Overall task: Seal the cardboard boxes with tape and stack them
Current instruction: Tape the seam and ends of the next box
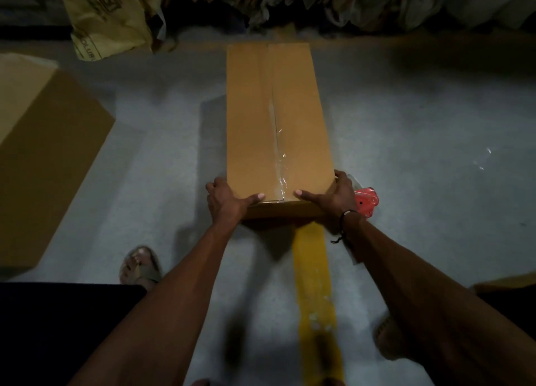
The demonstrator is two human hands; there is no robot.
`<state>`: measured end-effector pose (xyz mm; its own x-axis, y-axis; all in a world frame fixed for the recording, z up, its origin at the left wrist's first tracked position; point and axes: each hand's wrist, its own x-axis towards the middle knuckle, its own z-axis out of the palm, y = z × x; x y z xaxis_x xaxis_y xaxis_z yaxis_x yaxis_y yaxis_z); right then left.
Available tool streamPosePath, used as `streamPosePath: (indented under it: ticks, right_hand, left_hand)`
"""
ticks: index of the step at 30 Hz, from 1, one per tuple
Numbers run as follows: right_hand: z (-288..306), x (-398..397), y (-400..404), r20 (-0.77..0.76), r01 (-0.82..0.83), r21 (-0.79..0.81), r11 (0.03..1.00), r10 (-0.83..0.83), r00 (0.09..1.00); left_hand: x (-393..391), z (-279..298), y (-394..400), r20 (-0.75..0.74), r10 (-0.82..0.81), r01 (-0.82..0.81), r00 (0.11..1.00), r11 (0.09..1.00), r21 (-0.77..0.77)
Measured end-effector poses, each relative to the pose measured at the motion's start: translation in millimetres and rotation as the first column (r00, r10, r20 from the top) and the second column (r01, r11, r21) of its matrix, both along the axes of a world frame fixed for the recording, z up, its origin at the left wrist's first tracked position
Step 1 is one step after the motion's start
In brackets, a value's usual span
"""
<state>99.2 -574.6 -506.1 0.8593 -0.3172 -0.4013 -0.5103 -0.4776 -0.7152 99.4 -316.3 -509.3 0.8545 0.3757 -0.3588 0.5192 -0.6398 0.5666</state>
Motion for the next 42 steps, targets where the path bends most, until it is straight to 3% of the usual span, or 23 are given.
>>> streamPosePath:
  ticks: [7, 17, 21, 25, 27, 32, 36, 42]
  right_hand:
    - [13.7, -20.2, -13.9, -0.029, -0.038, 0.055, 0.998, 0.040, 0.999]
    - [14.6, -27.6, -38.1, -0.170, -0.051, 0.236, 0.970, 0.093, 0.981]
    - [13.3, 2.2, -32.8, -0.123, 0.023, 0.368, 0.930, 0.024, 0.992]
    - [-5.5, 36.4, -30.0, -0.183, 0.097, 0.403, 0.910, -0.024, 0.983]
    - [-12.7, 41.5, -29.8, -0.200, 0.062, 0.404, 0.913, 0.022, 0.980]
    - [-11.6, 33.1, -31.4, -0.113, -0.076, 0.418, 0.905, 0.135, 0.984]
    - [18.8, 18.0, -31.9, -0.065, -0.107, 0.418, 0.902, 0.148, 0.987]
    - [126.2, -8.4, -36.1, 0.078, -0.186, 0.401, 0.897, 0.169, 0.983]
  left_hand:
    - [-18.9, 3.5, 33.9, 0.018, -0.092, 0.094, 0.996, 0.979, -0.182]
    - [-33.3, 5.0, 58.3, -0.094, -0.059, 0.004, 0.994, 0.869, -0.494]
    - [-1.2, 5.5, 54.3, -0.029, 0.084, -0.089, 0.996, 0.902, -0.422]
    - [44.2, 6.0, 39.0, -0.050, 0.014, -0.034, 0.999, 0.905, -0.424]
    - [54.3, 6.8, 29.8, -0.078, -0.038, -0.006, 0.996, 0.869, -0.496]
    - [47.0, 7.1, 20.1, 0.043, -0.073, 0.085, 0.996, 0.835, -0.544]
    - [29.6, 31.9, 26.6, 0.088, -0.087, 0.121, 0.992, 0.833, -0.540]
    - [0.5, 127.0, 26.4, 0.228, -0.094, 0.198, 0.969, 0.848, -0.492]
